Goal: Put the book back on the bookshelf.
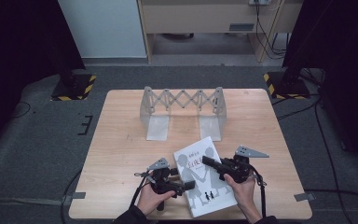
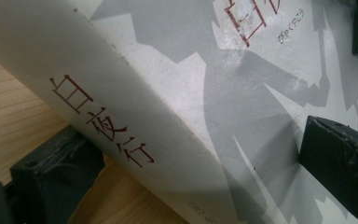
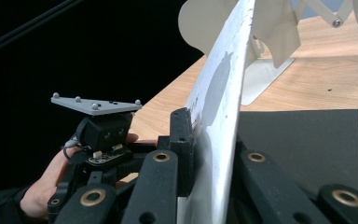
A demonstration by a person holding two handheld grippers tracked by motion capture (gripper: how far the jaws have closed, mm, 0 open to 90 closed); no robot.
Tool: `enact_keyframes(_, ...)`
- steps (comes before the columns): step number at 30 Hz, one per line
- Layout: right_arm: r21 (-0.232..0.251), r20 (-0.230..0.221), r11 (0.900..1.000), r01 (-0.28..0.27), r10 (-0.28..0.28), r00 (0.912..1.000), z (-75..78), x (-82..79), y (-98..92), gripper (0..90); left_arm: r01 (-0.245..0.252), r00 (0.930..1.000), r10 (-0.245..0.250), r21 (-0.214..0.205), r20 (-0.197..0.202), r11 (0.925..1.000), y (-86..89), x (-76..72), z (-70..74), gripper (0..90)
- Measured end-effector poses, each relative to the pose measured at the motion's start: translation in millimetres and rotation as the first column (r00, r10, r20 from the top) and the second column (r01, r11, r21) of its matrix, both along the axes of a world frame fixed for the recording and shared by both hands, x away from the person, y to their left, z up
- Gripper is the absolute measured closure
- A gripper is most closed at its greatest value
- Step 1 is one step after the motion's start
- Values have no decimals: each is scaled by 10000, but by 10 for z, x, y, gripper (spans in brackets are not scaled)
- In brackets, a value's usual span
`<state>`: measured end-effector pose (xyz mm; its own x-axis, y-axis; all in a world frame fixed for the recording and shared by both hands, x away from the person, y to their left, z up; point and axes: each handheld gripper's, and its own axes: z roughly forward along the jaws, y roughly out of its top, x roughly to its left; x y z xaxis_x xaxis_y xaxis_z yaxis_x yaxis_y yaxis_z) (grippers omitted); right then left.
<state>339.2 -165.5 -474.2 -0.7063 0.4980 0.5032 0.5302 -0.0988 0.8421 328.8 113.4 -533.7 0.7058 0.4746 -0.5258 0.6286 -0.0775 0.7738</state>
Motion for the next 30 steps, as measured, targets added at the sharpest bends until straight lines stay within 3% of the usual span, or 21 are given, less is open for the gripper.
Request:
enact_keyframes(5, -4, -335, 10000, 88, -89, 9994, -44, 48, -15, 804, -150, 9998, 151, 63, -95, 9999, -9, 8, -21, 0)
enact_keyframes(9, -482, -320, 9982, 368, -383, 9988, -93, 80, -18, 742, -294, 9991, 297, 124, -314, 9995, -21, 34, -60, 0)
enact_keyframes(13, -1377, 32, 9885, 623, -624, 9980, -179, 111, 6, 638, -460, 9976, 477, 352, -502, 9983, -25, 46, -96, 0)
enact_keyframes(18, -2010, -156, 9773, 672, -718, 9973, -246, 149, 9, 571, -576, 9944, 621, 541, -856, 9969, -51, 69, -117, 0)
enact_keyframes(26, -2744, 103, 9600, 549, -542, 9985, -270, 136, -8, 466, -603, 9945, 655, 645, -821, 9961, -62, 68, -113, 2)
enact_keyframes(30, -2804, 188, 9579, 623, -594, 9981, -296, 130, -36, 429, -659, 9941, 712, 664, -824, 9956, -73, 69, -112, 4)
